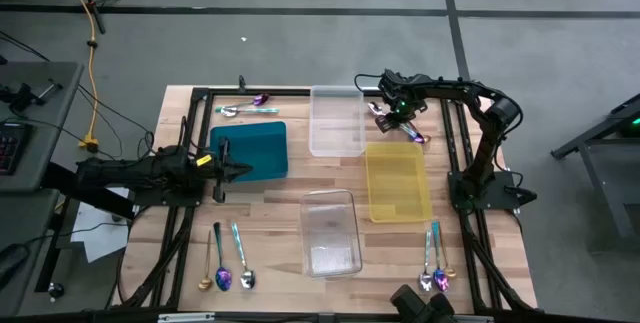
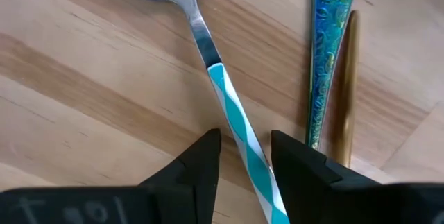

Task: Sort silverware by color (type)
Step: Put the white spoon into the yellow bin

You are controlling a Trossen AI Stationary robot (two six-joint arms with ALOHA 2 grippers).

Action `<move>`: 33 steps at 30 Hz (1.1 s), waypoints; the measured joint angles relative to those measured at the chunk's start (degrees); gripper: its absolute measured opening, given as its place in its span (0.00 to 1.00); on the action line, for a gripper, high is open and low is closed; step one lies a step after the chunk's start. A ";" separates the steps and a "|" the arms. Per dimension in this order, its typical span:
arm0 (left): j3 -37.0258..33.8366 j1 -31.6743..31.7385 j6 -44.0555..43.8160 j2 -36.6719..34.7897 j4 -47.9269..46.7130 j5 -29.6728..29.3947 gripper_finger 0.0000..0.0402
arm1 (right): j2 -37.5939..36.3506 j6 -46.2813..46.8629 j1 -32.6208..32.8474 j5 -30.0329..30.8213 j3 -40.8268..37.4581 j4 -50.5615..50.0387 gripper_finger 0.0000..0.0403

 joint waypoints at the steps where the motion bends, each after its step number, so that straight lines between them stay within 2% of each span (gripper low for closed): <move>1: 0.00 0.00 -0.01 0.00 0.00 -0.02 0.01 | 0.41 -0.01 0.02 -0.12 0.00 -0.10 0.31; 8: 0.00 0.00 -0.02 0.00 0.00 -0.02 0.01 | 0.28 -0.65 -0.01 -0.12 -0.07 -0.49 0.28; 10: 0.00 0.01 0.00 0.00 0.00 -0.02 0.01 | -0.02 -1.53 -0.01 -0.11 -0.10 -0.94 0.23; 14: 0.00 0.00 0.00 0.00 0.00 -0.01 0.01 | -1.46 -3.52 0.04 0.12 -0.35 -1.76 0.07; 20: 0.00 0.00 0.00 0.00 0.00 -0.01 0.01 | -5.97 -4.91 -0.14 3.09 -0.26 -5.42 0.09; 25: 0.00 0.00 0.00 -0.02 0.00 -0.01 0.01 | -12.00 -6.03 -0.10 3.14 -0.26 -6.67 0.07; 29: 0.00 0.00 0.00 -0.01 0.00 -0.01 0.01 | -18.62 -5.45 0.63 1.44 -0.26 -6.84 0.07; 33: 0.00 0.00 0.00 0.00 0.00 0.00 0.01 | -27.29 -0.65 3.19 -1.41 -1.08 -6.89 0.07</move>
